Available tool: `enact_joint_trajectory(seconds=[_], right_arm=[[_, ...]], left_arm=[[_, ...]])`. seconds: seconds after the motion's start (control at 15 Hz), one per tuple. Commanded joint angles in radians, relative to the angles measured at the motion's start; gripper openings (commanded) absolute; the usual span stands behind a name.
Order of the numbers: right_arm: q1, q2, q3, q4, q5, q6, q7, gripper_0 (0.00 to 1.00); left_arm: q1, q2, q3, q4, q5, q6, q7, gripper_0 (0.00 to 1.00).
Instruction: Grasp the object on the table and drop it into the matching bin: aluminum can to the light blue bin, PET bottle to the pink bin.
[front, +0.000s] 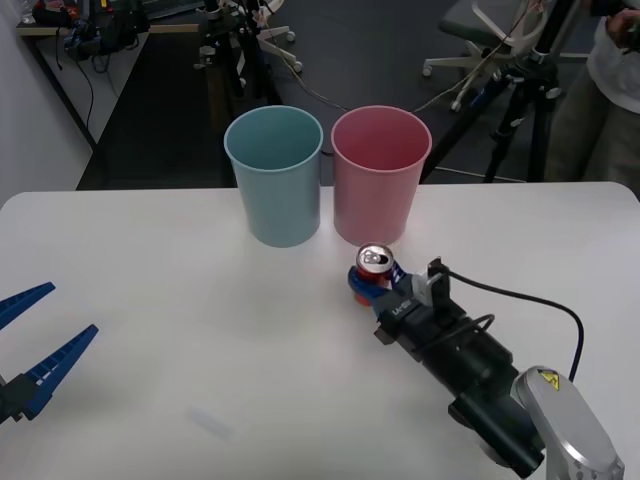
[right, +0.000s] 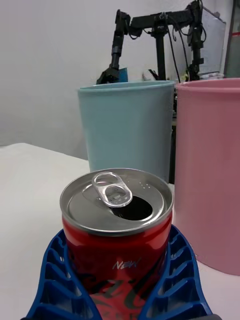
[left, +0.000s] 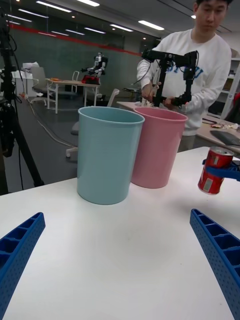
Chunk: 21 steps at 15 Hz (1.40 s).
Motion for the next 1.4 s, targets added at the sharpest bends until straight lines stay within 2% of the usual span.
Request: enact_joint_trajectory(seconds=[0.07,0.27,0.47,0.67,1.0,1.33,1.4], right_arm=[[0.028,-0.039,0.047,-0.119,0.053,0.075,-0.102,0.0],[0.057,-0.108,0.126,-0.294,0.12,0.19,-0.245,0.0],[0.063,-0.122,0.154,-0.406,0.189,0.215,-0.346,0.0],[0.034,-0.125,0.165,-0.48,0.293,0.25,-0.44,0.0],[-0.17,-0.125,0.208,-0.417,0.306,0.356,-0.532,0.0],[-0.433,-0.12,0.289,-0.221,0.237,0.562,-0.544,0.0],[-0.468,-0.108,0.292,-0.175,0.234,0.574,-0.547,0.0]], left_arm=[[0.0,0.0,0.0,0.0,0.0,0.0,0.0,1.0],[0.0,0.0,0.0,0.0,0.0,0.0,0.0,1.0],[0.0,0.0,0.0,0.0,0.0,0.0,0.0,1.0],[0.0,0.0,0.0,0.0,0.0,0.0,0.0,1.0],[0.0,0.0,0.0,0.0,0.0,0.0,0.0,1.0],[0.0,0.0,0.0,0.0,0.0,0.0,0.0,1.0],[0.0,0.0,0.0,0.0,0.0,0.0,0.0,1.0]])
